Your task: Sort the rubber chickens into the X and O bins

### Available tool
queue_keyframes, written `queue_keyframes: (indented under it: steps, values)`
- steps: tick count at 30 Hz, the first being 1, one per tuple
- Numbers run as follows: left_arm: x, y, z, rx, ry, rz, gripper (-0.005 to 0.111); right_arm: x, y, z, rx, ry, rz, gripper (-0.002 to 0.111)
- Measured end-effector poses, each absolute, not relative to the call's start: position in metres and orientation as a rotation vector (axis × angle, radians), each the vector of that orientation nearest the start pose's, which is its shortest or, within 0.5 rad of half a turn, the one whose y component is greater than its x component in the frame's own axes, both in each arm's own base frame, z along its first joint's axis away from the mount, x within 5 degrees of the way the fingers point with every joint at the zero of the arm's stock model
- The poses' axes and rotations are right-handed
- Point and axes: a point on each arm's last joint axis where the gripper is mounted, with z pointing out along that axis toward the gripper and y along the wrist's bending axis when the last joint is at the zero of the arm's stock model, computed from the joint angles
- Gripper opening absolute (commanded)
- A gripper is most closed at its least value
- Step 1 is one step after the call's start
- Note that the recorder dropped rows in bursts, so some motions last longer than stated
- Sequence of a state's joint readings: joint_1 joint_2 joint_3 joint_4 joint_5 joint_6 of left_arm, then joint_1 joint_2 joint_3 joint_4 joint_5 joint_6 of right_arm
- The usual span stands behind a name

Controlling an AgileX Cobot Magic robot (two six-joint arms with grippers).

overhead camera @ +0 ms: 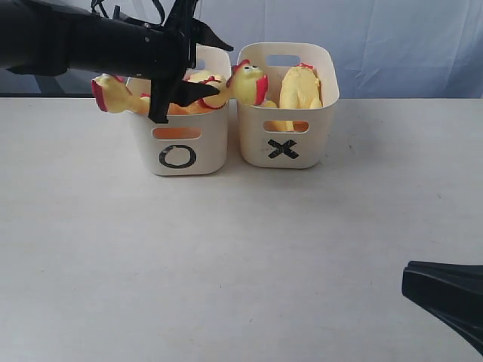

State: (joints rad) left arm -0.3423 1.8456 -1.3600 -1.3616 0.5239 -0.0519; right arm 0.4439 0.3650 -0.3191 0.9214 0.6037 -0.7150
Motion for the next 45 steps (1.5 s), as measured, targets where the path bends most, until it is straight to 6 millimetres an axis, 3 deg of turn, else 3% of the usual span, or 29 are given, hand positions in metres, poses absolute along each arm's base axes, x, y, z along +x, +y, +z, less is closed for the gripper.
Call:
queue_keyframes:
  steps: [12,21,27,35,40,45]
  values:
    - [0.366,-0.174,0.329,-0.846,2.070,-1.564,0.060,0.051,0.070,0.264,-0.642,1.864,0.818,-0.001]
    - [0.343,-0.162,0.370,-0.641,2.000,-1.478,0.000,0.051,0.070,0.264,-0.642,1.864,0.818,-0.001]
    - [0.327,-0.145,0.390,-0.489,2.017,-1.350,0.000,0.051,0.070,0.264,-0.642,1.864,0.818,-0.001]
    - [0.298,-0.104,0.398,-0.242,2.217,-0.941,0.000,0.051,0.070,0.264,-0.642,1.864,0.818,-0.001]
    - [0.263,-0.080,0.416,-0.049,2.254,-0.594,0.000,0.051,0.070,0.264,-0.642,1.864,0.818,-0.001]
    - [0.225,-0.059,0.435,0.041,2.245,-0.363,0.000,0.051,0.070,0.264,-0.642,1.864,0.818,-0.001]
